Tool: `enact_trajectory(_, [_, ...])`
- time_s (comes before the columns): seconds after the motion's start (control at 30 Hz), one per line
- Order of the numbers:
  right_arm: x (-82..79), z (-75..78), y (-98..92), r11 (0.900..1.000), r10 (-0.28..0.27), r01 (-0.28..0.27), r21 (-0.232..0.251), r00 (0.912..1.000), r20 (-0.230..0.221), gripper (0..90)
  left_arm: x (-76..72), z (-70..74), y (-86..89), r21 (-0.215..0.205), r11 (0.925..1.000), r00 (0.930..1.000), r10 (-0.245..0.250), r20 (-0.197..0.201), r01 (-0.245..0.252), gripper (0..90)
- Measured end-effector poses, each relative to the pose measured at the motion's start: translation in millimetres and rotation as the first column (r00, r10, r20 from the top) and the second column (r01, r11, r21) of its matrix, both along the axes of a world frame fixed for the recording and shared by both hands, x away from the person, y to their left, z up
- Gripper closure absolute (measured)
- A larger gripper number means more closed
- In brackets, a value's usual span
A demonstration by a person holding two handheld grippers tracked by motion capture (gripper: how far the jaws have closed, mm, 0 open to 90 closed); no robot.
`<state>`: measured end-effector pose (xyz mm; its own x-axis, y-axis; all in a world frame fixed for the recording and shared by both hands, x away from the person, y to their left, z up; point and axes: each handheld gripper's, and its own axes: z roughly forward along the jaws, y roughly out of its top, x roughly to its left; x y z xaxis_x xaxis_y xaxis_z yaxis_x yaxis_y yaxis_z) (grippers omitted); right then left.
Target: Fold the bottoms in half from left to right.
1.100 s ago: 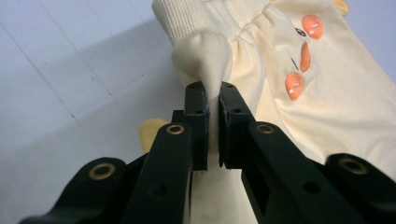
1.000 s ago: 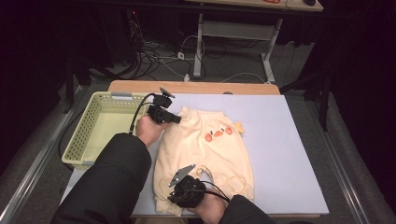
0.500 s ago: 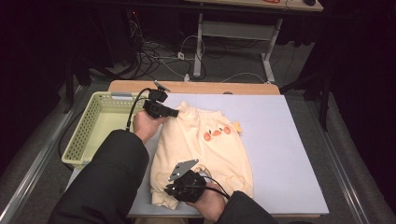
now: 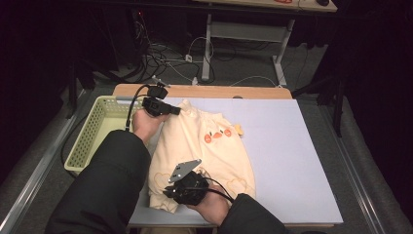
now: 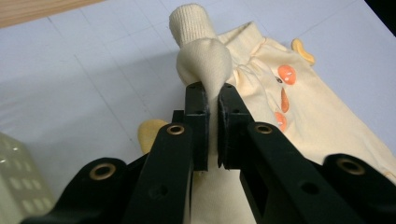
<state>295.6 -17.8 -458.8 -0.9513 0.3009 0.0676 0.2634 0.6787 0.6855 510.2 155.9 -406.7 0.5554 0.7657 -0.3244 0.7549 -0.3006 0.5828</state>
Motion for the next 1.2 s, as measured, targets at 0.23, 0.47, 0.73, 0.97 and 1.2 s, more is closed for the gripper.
enact_trajectory(0.23, [-0.5, 3.9, 3.7, 1.0, 0.006, -0.007, 0.018, 0.9999, 0.01, 85.4, -1.7, 1.6, 5.9, -0.002, 0.9999, 0.9999, 0.013, 0.003, -0.013, 82.2])
enact_trajectory(0.47, [-1.8, 0.2, -7.6, 1.0, -0.015, 0.015, 0.021, 0.9999, 0.009, 85.4, -2.9, 0.3, -3.2, 0.013, 0.9999, 1.0, -0.006, 0.004, 0.006, 82.1])
enact_trajectory(0.73, [-5.1, -1.6, -23.2, 0.999, -0.043, 0.043, 0.033, 0.9991, 0.004, 85.4, -5.1, 1.0, -11.7, 0.008, 0.9998, 0.9998, -0.018, 0.009, 0.018, 82.1])
enact_trajectory(0.97, [-7.6, -4.1, -33.3, 0.997, -0.061, 0.061, 0.04, 0.9981, 0.002, 85.4, -8.3, 3.3, -22.2, 0.005, 0.9992, 0.9988, -0.04, 0.026, 0.04, 82.1])
enact_trajectory(1.2, [-10.4, -4.1, -41.2, 0.995, -0.083, 0.083, 0.049, 0.9965, -0.001, 85.4, -8.9, 3.8, -24.4, 0.004, 0.9991, 0.9987, -0.042, 0.028, 0.042, 82.1])
